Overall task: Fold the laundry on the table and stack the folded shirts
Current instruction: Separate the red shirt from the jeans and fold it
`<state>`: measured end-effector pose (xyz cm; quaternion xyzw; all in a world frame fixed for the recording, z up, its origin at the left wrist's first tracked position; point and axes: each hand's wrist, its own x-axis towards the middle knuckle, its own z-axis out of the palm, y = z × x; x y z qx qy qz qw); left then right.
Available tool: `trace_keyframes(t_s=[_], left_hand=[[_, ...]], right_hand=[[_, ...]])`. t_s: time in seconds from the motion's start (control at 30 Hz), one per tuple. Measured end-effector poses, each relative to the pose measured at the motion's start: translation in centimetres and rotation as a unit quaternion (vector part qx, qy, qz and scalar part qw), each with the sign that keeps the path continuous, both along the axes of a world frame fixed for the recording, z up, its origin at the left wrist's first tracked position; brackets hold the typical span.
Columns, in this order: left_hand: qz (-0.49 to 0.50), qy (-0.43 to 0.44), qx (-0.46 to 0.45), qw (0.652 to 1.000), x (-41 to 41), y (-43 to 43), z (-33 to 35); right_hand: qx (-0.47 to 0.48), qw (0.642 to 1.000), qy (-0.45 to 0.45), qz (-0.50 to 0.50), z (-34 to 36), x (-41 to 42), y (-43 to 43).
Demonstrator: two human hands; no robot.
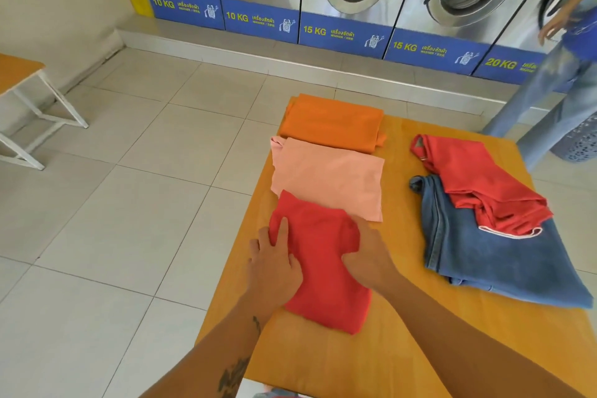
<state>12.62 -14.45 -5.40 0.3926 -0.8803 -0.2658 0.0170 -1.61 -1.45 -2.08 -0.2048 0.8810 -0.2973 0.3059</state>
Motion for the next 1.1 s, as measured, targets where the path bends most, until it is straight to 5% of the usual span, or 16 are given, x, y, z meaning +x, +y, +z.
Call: trace_keyframes(t_s=[0.13,0.23,0.43,0.73,1.1], left_hand=[[0.027,0.018,-0.001,0.999,0.2,1.1,0.2],[0.011,-0.044,-0.076,0.996,0.7,1.0,-0.4],[-0.031,-0.025,-0.085,0.996,1.1,-0.8,0.5],[-0.104,0.169,-0.086,0.976,-9.9,2.7,6.4],[-0.28,0.068,-0.072,0.955,-28.7,17.2,5.8]], right_hand=[[-0.043,0.994,0.095,0.036,0.2,-0.9,-0.5],[0.062,0.981,0.143,0.118,-1.0,-1.8,0.5],[0.104,0.977,0.116,0.142,-0.2,-2.4,1.7],[0.01,0.99,0.14,-0.03,4.2,-10.7,12.1],[-0.05,0.966,0.05,-0.249,4.5,-24.3,25.5]])
